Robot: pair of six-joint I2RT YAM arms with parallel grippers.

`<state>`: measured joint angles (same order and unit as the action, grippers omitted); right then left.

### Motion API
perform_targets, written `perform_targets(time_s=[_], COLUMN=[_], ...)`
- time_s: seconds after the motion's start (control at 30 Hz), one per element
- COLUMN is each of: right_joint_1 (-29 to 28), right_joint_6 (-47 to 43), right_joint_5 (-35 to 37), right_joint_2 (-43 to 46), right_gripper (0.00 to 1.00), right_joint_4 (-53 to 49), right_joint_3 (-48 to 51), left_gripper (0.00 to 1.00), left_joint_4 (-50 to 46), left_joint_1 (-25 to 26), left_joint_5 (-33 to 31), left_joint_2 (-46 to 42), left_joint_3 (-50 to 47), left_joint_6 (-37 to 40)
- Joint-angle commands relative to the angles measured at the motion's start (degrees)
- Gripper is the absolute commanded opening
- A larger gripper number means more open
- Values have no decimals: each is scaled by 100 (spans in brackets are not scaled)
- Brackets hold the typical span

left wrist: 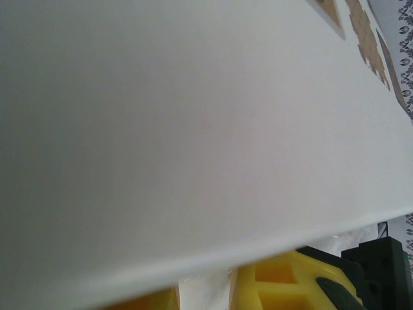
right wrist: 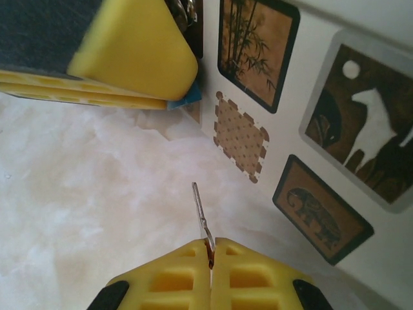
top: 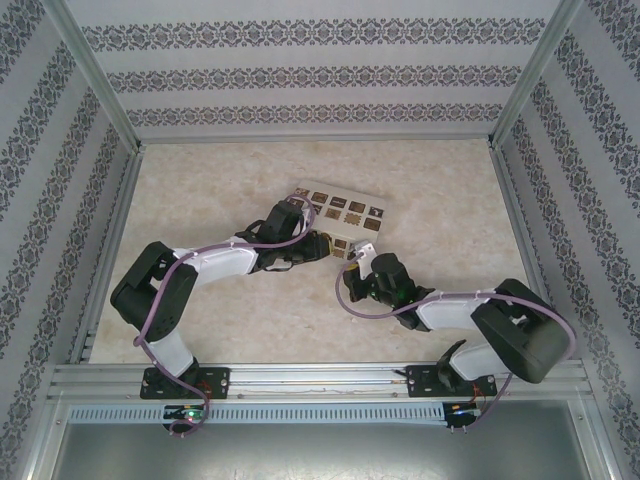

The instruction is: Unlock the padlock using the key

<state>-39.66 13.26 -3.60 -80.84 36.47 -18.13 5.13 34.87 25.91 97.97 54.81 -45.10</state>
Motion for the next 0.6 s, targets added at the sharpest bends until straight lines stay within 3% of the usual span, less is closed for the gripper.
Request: perform_targets(time_s=[0.0,0.57], right_joint_1=[-60,15], right_joint_6=[-83,-17], right_joint_5=[184,64], right_joint_2=[-217,-828], right_gripper=[0,0], right_joint_4=[598,1308], right_joint_3=[-122,-419], left_gripper=[18,18], left_joint_4=[300,258], left_joint_1=[64,68], left_joint_5=[100,85], left_joint_2=[-279,-296], left_joint_3=[157,143], left_joint_6=[-42,-23])
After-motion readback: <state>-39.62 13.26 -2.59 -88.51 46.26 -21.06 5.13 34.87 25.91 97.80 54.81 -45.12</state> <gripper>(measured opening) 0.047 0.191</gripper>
